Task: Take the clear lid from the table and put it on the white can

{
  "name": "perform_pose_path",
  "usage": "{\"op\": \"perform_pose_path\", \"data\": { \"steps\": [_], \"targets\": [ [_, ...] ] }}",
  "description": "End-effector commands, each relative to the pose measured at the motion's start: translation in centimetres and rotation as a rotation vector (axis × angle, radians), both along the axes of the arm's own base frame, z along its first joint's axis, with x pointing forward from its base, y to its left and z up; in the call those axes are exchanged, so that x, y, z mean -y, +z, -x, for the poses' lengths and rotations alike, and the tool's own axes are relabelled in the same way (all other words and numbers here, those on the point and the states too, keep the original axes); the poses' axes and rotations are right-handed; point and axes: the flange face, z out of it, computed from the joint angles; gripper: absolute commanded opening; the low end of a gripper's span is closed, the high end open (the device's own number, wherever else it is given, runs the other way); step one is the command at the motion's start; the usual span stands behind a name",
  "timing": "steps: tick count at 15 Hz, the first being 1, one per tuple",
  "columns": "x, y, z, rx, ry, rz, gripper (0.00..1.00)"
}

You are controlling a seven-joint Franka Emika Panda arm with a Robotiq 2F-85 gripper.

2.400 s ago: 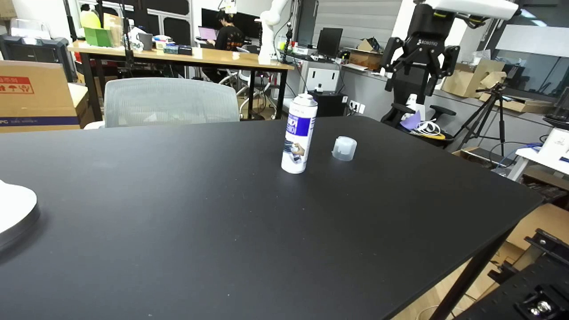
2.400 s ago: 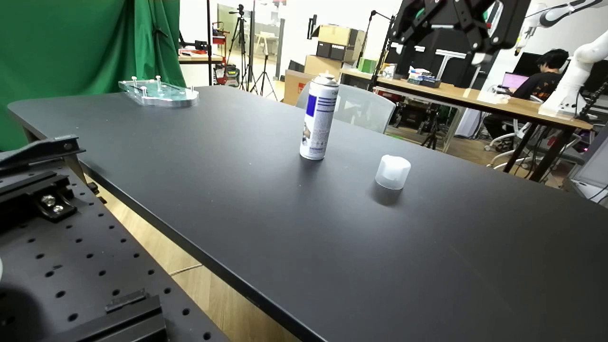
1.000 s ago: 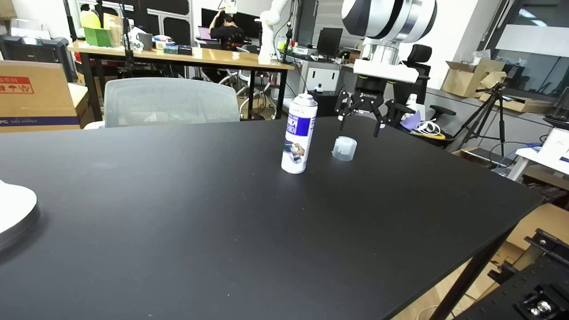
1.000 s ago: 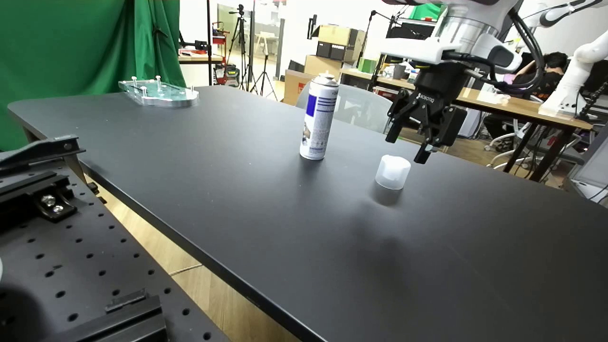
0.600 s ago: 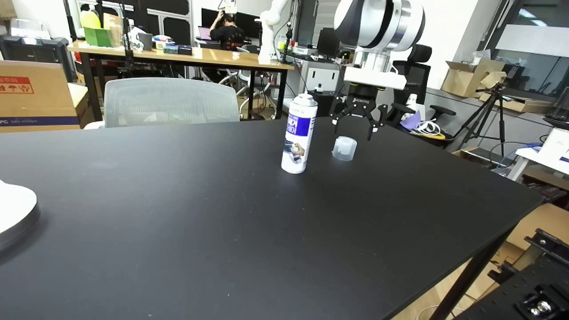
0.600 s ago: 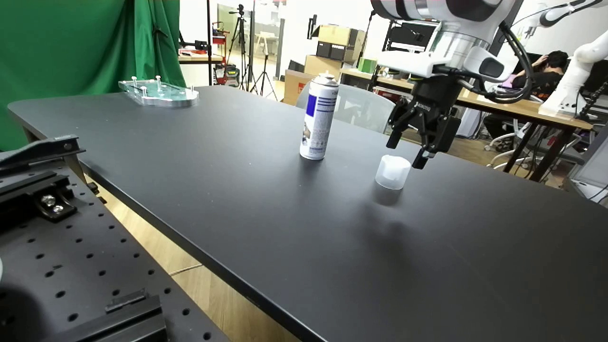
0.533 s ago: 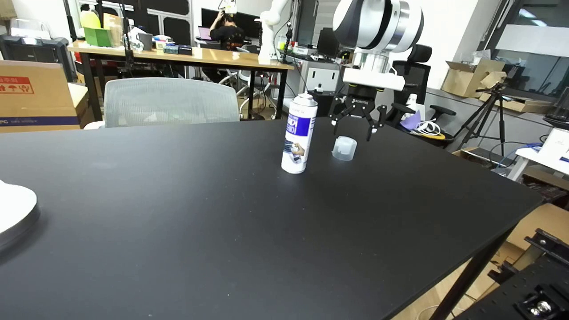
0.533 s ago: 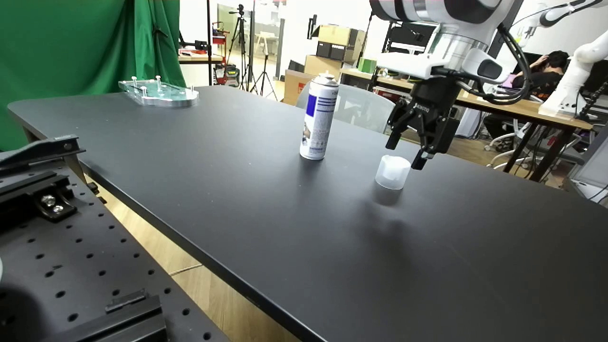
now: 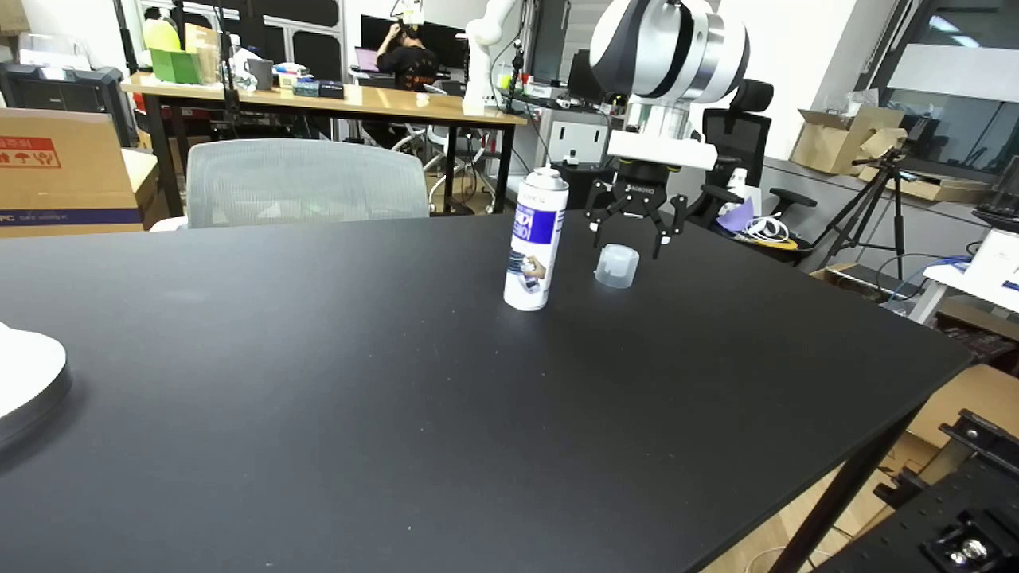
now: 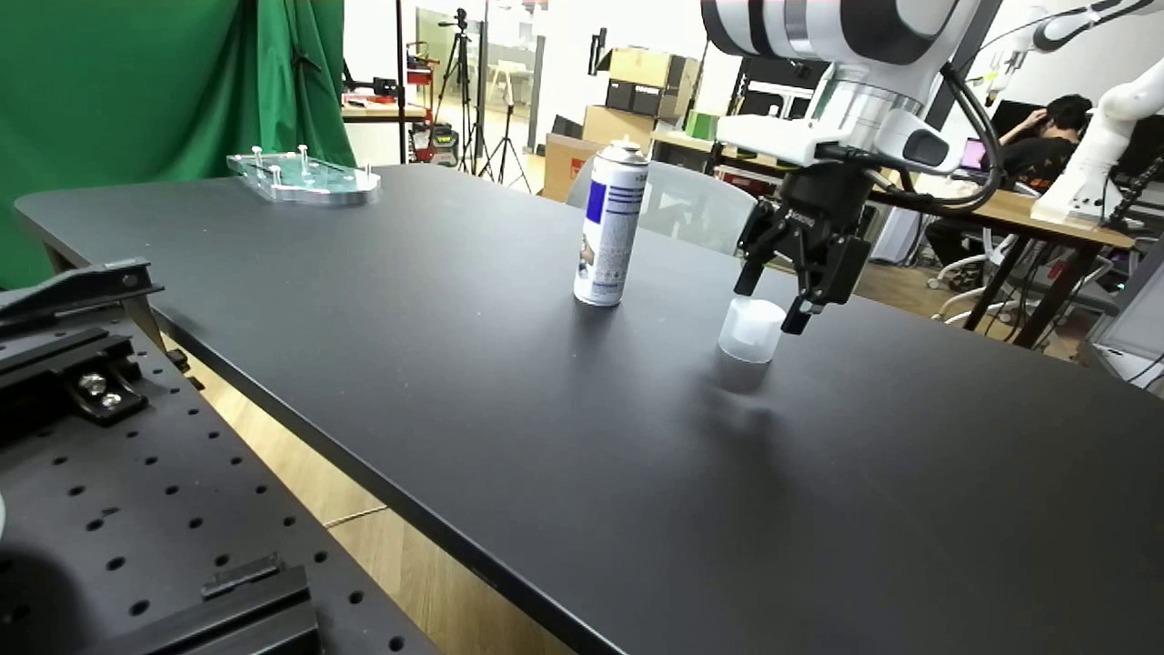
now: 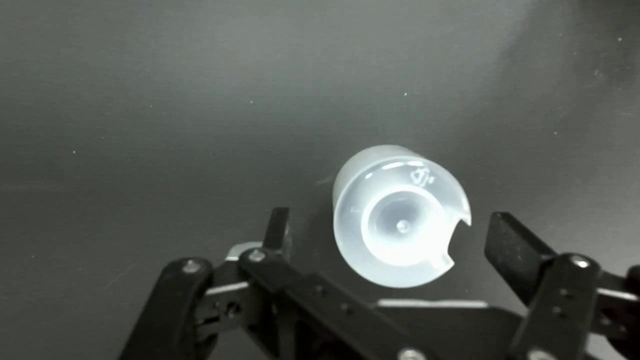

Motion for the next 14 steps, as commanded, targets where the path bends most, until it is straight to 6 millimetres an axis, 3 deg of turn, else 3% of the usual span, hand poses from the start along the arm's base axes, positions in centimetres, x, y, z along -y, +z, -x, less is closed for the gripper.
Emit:
{"op": "perform_pose_path", "data": {
  "steps": [1, 2, 7, 10, 14],
  "targets": [
    [0.2, 0.0, -0.7, -0.003, -0.031, -0.001, 0.75],
    [0.2, 0.0, -0.7, -0.004, -0.030, 0.001, 0.73],
    [0.0, 0.3, -0.8, 0.004, -0.018, 0.000, 0.40],
    [-0.4, 1.8, -0.9, 0.024, -0.001, 0.005, 0.40],
    [-2.0, 6.1, -1.4, 0.066, 0.038, 0.036, 0.40]
  ]
}}
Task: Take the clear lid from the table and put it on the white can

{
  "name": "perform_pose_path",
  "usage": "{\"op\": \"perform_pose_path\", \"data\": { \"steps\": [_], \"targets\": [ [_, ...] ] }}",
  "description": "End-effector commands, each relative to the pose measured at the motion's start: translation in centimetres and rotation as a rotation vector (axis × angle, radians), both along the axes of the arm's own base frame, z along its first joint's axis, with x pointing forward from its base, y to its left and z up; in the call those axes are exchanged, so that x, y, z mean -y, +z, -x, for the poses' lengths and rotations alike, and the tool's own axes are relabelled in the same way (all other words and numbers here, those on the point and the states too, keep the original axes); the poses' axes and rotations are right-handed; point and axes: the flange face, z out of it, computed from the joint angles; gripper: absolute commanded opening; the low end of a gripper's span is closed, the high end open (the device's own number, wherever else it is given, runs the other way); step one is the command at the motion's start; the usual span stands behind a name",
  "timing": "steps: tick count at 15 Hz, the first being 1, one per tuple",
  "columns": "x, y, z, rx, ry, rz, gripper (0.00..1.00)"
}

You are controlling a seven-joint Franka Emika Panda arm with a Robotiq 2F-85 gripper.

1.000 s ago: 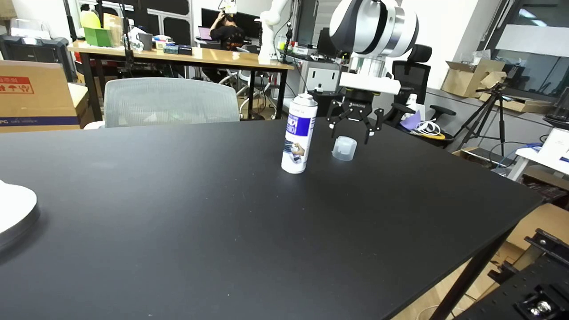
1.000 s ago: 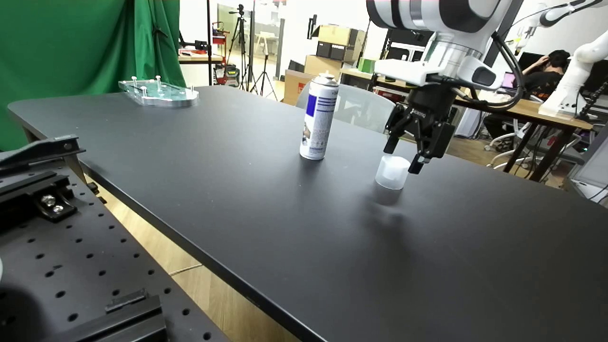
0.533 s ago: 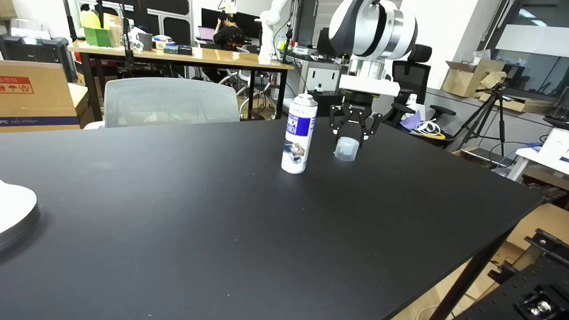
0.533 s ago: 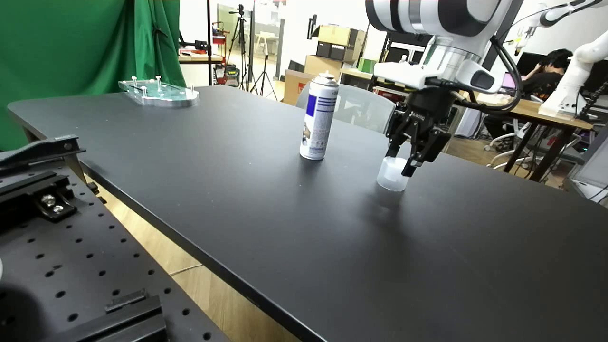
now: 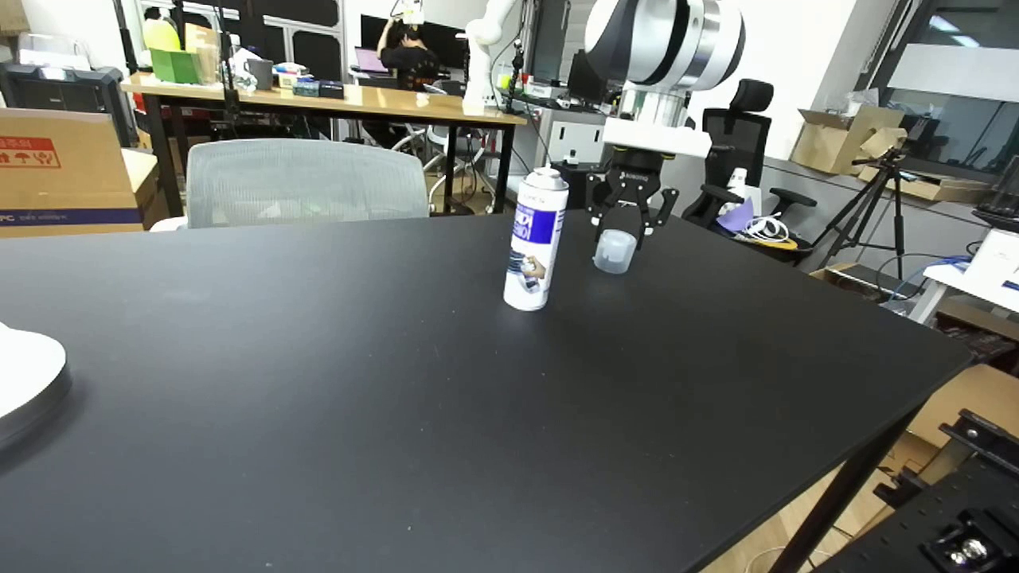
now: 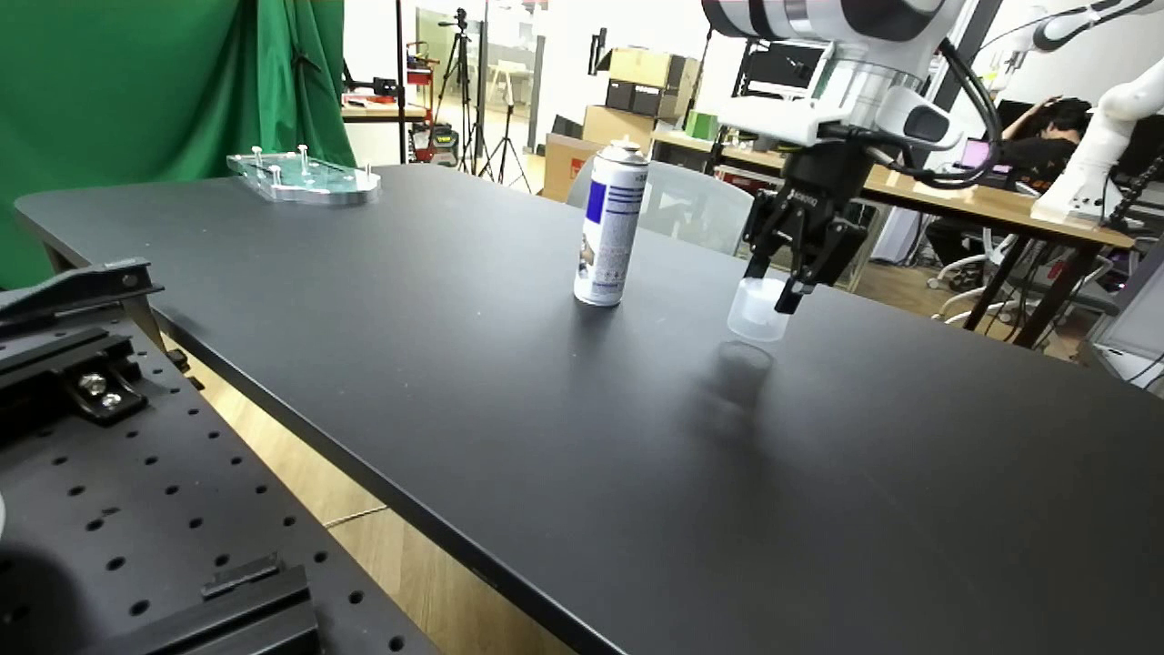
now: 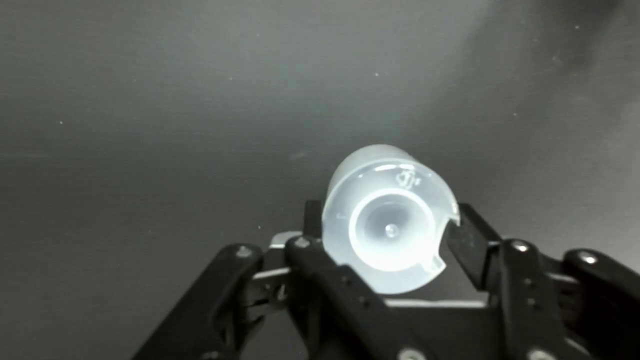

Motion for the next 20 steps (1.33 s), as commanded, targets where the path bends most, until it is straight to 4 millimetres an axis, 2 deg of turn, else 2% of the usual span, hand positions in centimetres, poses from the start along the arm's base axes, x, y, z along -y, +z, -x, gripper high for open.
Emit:
{"op": "perform_pose_path", "data": {
  "steps": [1, 7, 11, 14, 18, 19, 20],
  "targets": [
    [-1.7, 5.7, -0.4, 0.042, 0.022, 0.033, 0.40],
    [-5.3, 15.6, -0.5, 0.061, 0.141, 0.042, 0.40],
    [-7.8, 20.3, 0.5, 0.012, 0.238, -0.035, 0.40],
    [-9.7, 21.6, 1.6, -0.053, 0.324, -0.102, 0.40],
    [-12.0, 21.8, 3.0, -0.125, 0.416, -0.130, 0.40],
    [-11.5, 21.1, 2.4, -0.112, 0.396, -0.121, 0.65],
    [-11.9, 21.0, 2.4, -0.118, 0.405, -0.124, 0.65]
  ]
}}
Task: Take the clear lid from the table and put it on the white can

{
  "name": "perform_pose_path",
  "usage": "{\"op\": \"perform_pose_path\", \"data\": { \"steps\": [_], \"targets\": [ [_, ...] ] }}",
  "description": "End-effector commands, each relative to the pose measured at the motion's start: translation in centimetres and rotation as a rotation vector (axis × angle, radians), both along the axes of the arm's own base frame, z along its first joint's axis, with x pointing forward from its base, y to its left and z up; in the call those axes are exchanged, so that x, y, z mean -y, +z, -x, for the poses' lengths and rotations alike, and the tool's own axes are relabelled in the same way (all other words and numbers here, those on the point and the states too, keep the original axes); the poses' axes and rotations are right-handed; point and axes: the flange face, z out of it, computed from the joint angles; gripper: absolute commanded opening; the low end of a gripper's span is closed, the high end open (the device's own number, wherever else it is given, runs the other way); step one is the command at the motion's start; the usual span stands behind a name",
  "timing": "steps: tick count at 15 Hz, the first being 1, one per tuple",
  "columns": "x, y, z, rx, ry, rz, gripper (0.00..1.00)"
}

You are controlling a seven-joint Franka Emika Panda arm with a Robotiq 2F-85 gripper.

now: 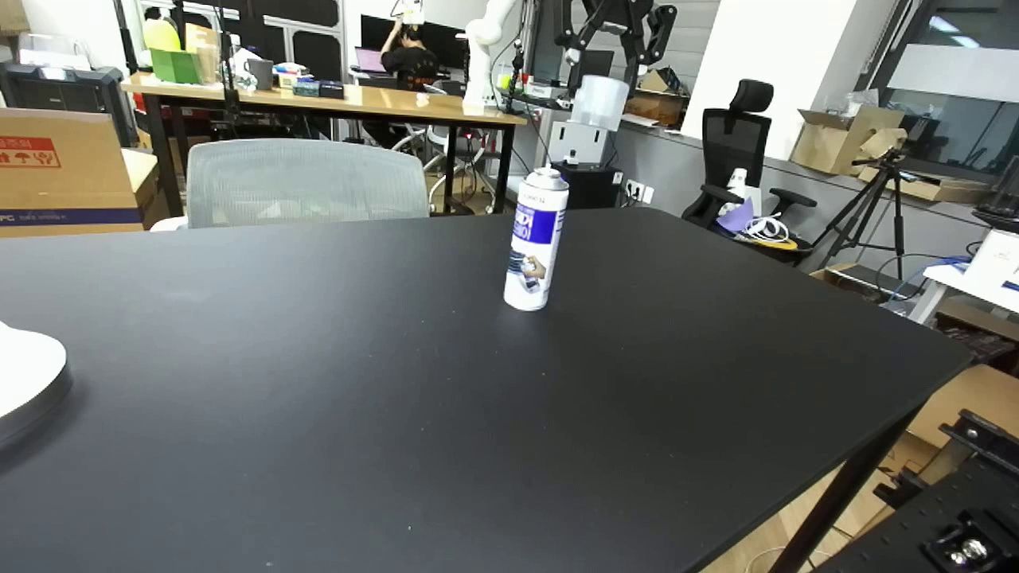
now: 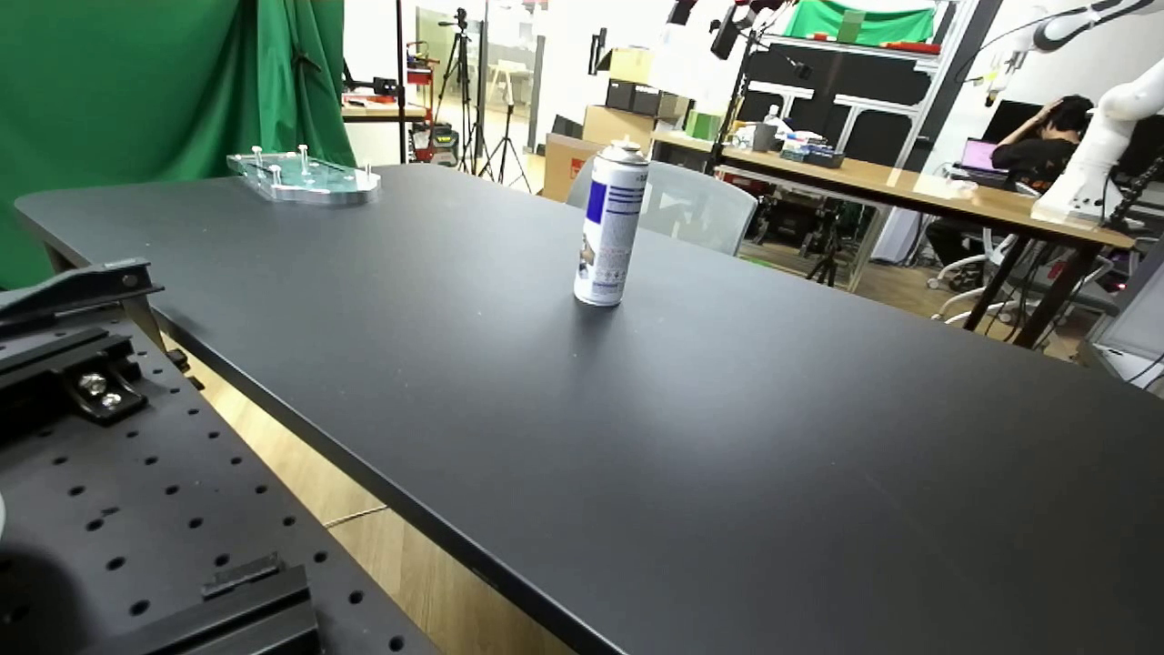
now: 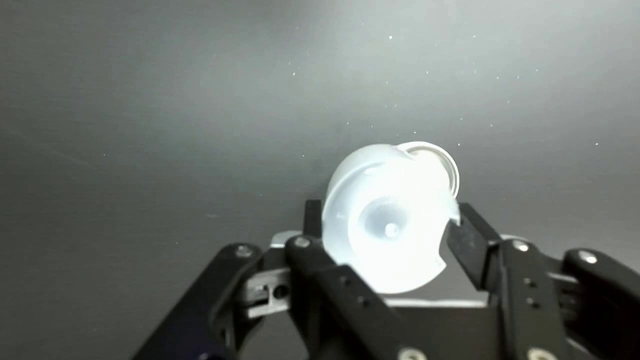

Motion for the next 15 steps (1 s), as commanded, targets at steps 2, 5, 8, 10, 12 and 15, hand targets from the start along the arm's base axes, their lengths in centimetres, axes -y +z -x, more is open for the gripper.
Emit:
{"op": "perform_pose_path", "data": {
  "steps": [2, 5, 8, 10, 12, 15],
  "targets": [
    [-0.2, 0.0, 0.0, -0.003, 0.009, -0.002, 0.40],
    [-0.8, -1.9, -0.6, -0.028, 0.061, 0.023, 0.40],
    [-2.2, -3.5, -1.1, -0.037, 0.127, 0.035, 0.40],
    [-3.2, -4.2, -1.4, -0.037, 0.165, 0.044, 0.40],
    [-4.2, -4.6, -1.5, -0.032, 0.202, 0.059, 0.40],
    [-5.5, -4.1, -1.6, 0.009, 0.254, 0.093, 0.40]
  ]
}}
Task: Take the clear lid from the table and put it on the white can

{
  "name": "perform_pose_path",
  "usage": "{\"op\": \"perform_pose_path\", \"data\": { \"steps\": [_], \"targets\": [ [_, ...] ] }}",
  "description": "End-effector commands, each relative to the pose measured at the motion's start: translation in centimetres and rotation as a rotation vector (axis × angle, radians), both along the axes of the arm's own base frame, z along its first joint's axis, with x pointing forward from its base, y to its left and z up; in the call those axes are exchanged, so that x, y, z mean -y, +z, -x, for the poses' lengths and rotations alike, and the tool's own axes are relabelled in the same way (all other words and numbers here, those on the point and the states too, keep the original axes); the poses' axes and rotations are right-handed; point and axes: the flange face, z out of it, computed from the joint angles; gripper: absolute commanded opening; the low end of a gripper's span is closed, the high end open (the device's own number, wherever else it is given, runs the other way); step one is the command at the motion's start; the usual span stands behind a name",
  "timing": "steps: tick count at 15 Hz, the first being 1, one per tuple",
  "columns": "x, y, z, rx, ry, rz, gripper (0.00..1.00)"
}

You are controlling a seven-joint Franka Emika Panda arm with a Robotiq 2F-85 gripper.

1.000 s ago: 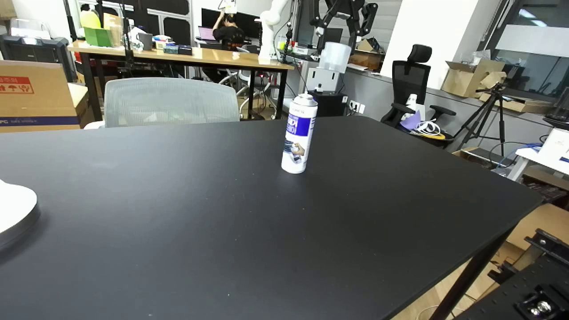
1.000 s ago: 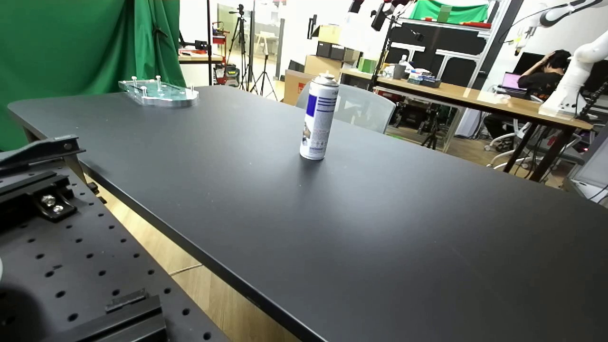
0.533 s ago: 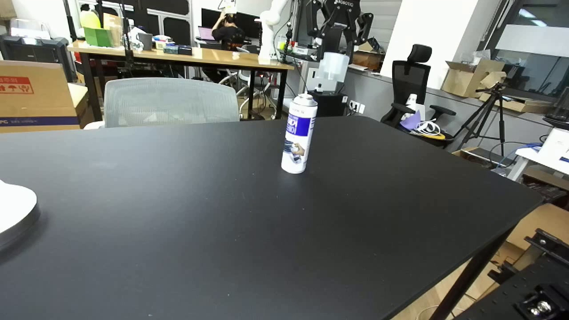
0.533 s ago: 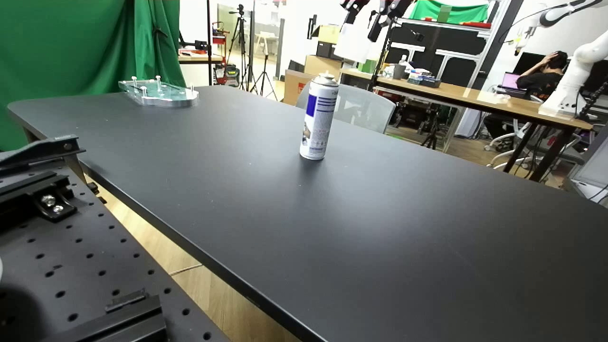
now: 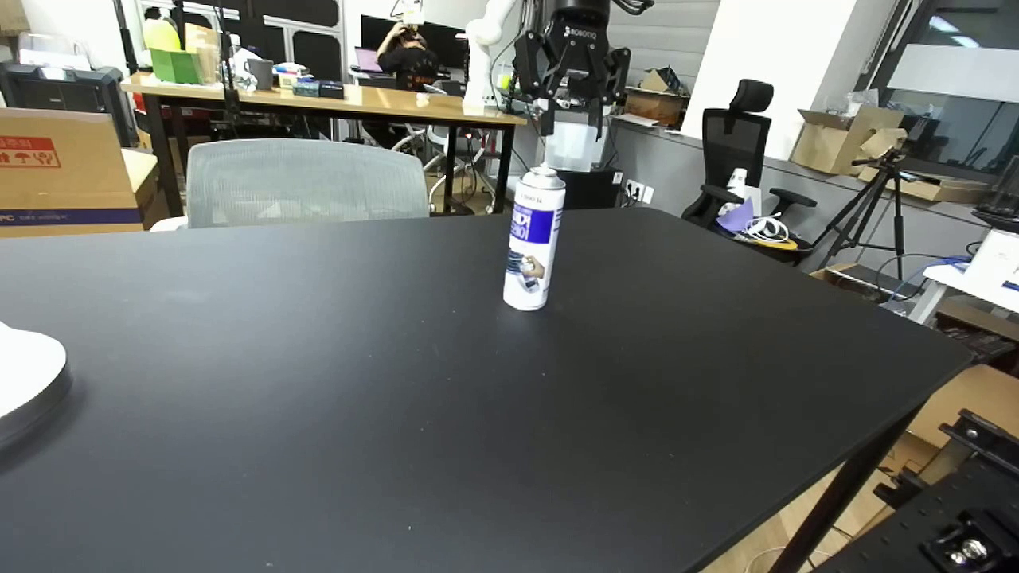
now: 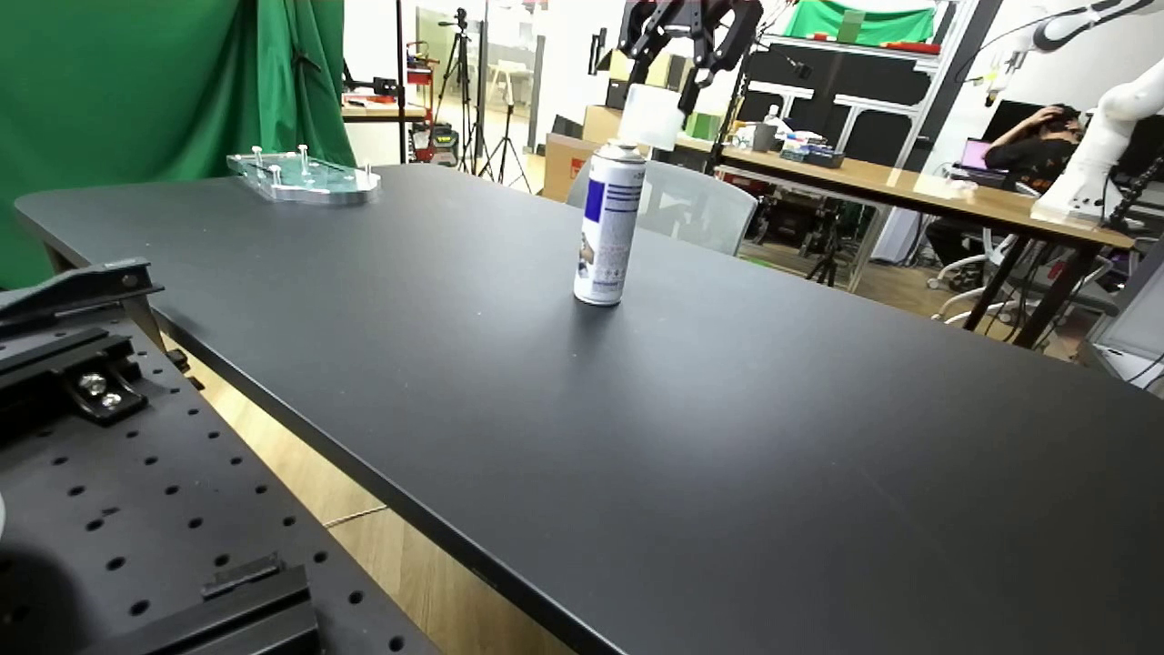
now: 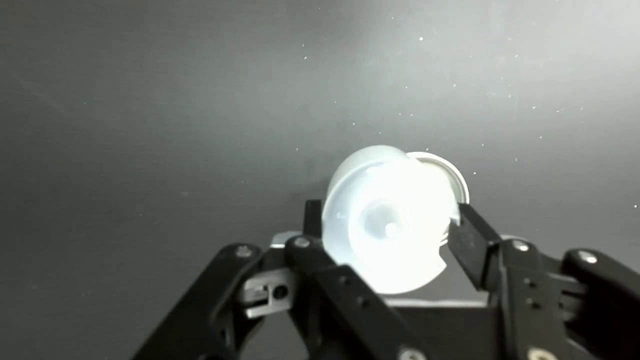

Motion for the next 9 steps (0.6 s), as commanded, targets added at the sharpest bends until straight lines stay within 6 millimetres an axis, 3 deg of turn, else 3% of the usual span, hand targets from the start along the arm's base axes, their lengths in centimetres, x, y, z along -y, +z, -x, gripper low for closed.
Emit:
{"op": "perform_pose_path", "data": {
  "steps": [1, 9],
  "targets": [
    [-1.2, 1.2, -0.3, 0.047, 0.059, 0.034, 0.40],
    [-2.7, 3.9, 0.1, 0.119, 0.109, 0.079, 0.40]
  ]
}}
